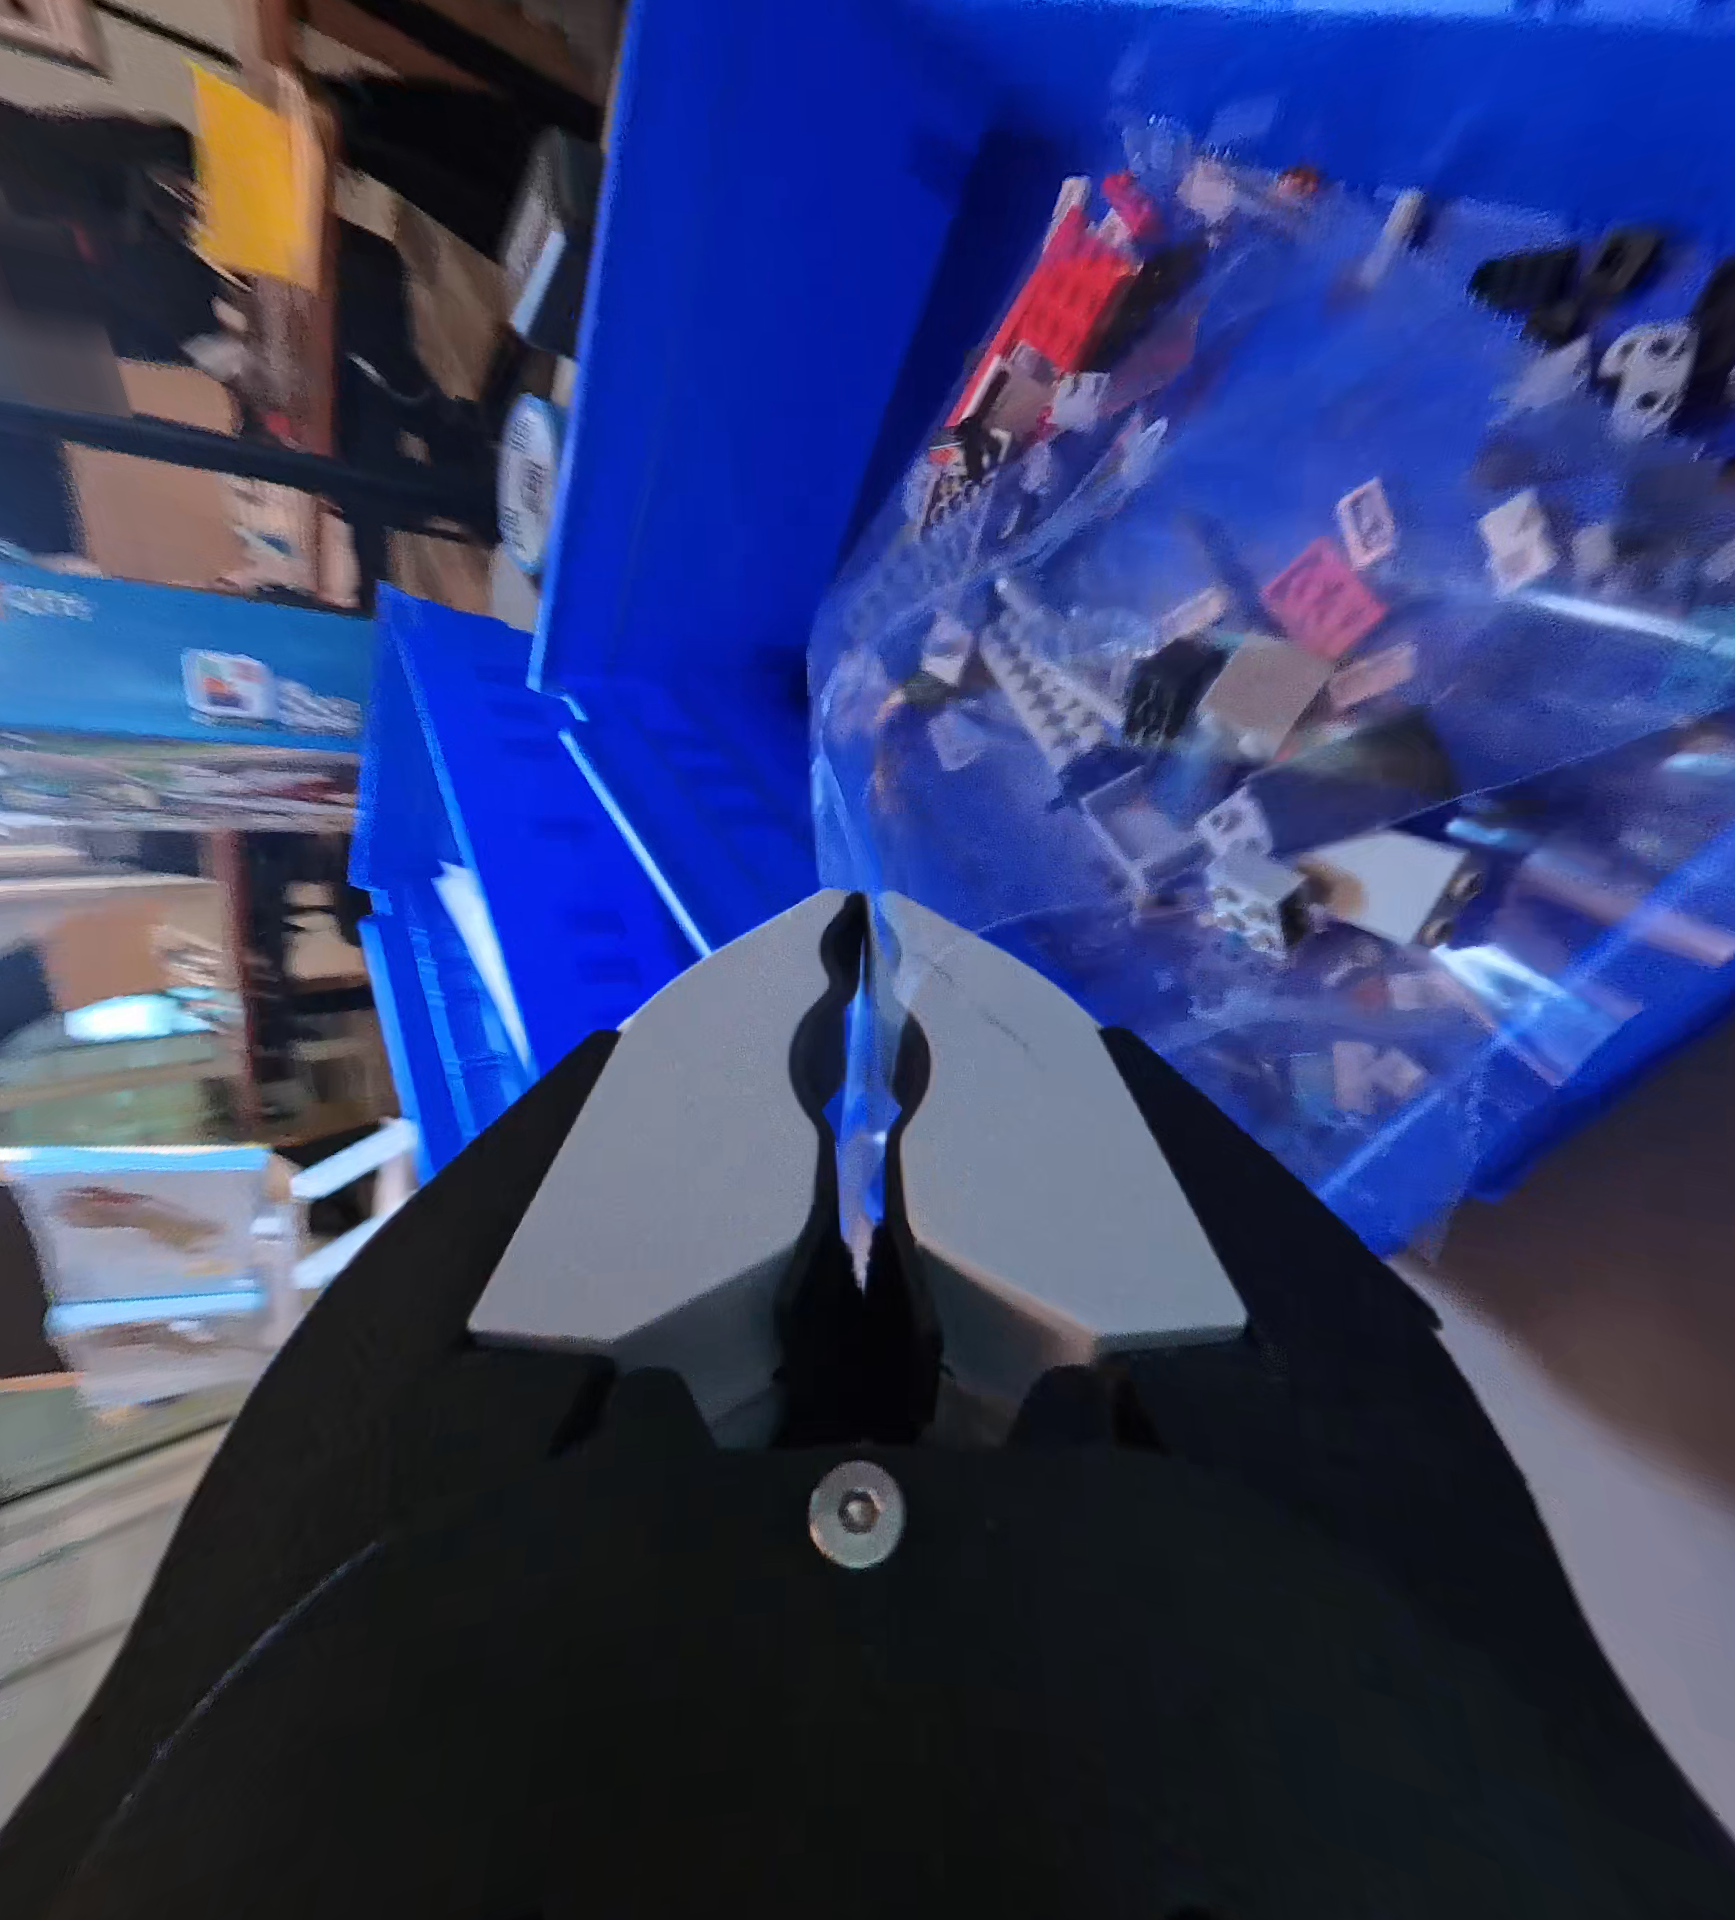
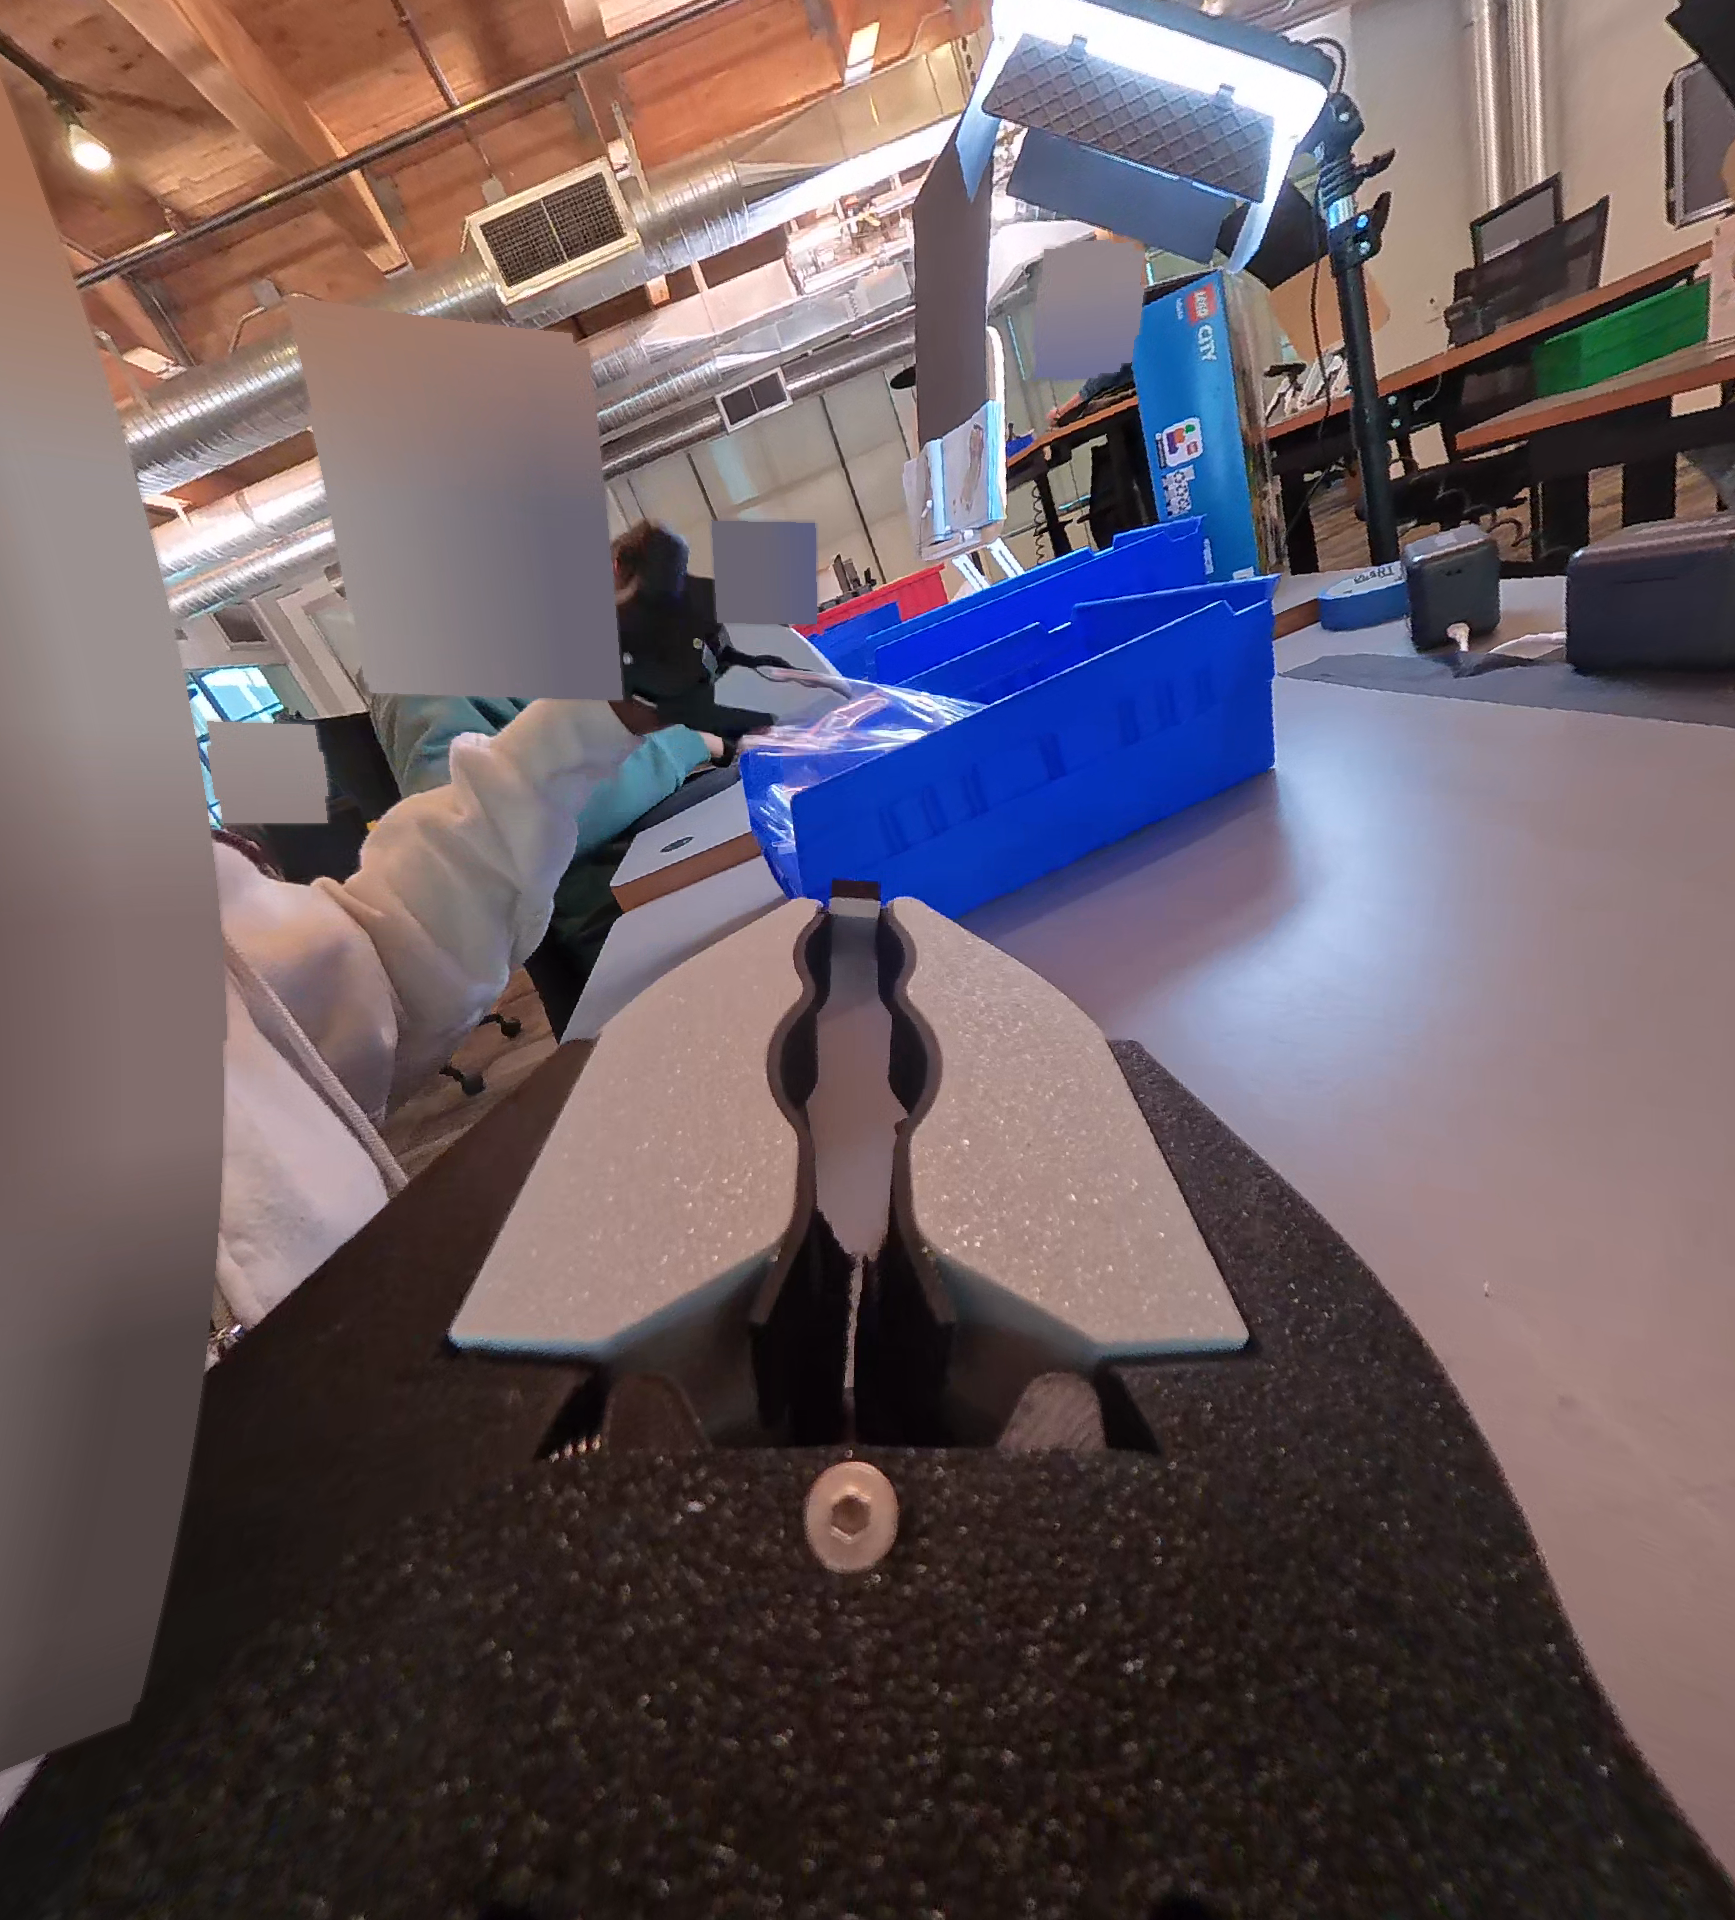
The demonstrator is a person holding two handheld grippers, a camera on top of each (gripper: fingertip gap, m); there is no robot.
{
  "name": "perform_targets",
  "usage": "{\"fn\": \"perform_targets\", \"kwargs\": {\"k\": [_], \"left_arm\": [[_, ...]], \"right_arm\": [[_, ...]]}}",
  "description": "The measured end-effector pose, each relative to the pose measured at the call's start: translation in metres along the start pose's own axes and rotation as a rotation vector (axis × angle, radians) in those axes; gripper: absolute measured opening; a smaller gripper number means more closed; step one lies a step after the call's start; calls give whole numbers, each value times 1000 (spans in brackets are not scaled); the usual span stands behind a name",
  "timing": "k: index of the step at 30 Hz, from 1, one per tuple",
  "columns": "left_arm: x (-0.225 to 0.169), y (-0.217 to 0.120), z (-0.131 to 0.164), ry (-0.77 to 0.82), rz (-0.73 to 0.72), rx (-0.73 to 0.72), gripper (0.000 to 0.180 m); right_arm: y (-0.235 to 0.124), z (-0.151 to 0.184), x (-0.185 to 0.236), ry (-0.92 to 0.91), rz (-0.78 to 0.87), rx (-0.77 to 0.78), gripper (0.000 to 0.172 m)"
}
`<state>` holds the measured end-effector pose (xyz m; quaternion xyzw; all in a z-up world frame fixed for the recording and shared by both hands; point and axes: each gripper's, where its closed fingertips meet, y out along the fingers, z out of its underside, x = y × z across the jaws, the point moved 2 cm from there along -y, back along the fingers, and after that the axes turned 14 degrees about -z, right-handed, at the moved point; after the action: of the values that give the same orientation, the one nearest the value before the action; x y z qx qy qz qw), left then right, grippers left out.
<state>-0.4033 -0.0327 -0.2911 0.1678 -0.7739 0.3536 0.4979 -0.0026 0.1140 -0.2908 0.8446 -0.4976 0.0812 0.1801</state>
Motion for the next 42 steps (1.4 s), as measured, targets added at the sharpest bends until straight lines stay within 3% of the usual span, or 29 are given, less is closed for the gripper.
{"fn": "perform_targets", "kwargs": {"k": [7,13,14,16,18,20,24,28,30,35,42], "left_arm": [[73,-8,-38,-290,130,45,0],[116,13,-62,-311,172,54,0],[113,17,-62,-284,216,89,0],[79,20,-50,-184,472,242,0],[54,29,-35,-77,575,362,0],[53,34,-36,-34,532,355,0],[74,22,-61,-157,519,209,0],[100,28,-47,-203,464,265,0],[92,40,-33,-176,445,326,0],[59,47,-30,-60,392,216,1],[88,8,-29,-287,284,73,50]], "right_arm": [[1,0,1,7,-10,-3,8],[-1,-2,1,2,-5,-11,8],[-2,-2,1,4,-5,-14,8],[-2,-2,1,7,-6,-15,8],[-2,-3,1,1,-5,-14,8],[-3,-3,1,-2,-1,-11,8],[-3,-2,-1,19,-5,-19,8],[-3,-3,0,27,-15,-28,8],[-3,-3,0,19,-12,-21,8],[-2,-2,0,28,-21,-22,8],[0,1,1,34,-28,-10,8]]}}
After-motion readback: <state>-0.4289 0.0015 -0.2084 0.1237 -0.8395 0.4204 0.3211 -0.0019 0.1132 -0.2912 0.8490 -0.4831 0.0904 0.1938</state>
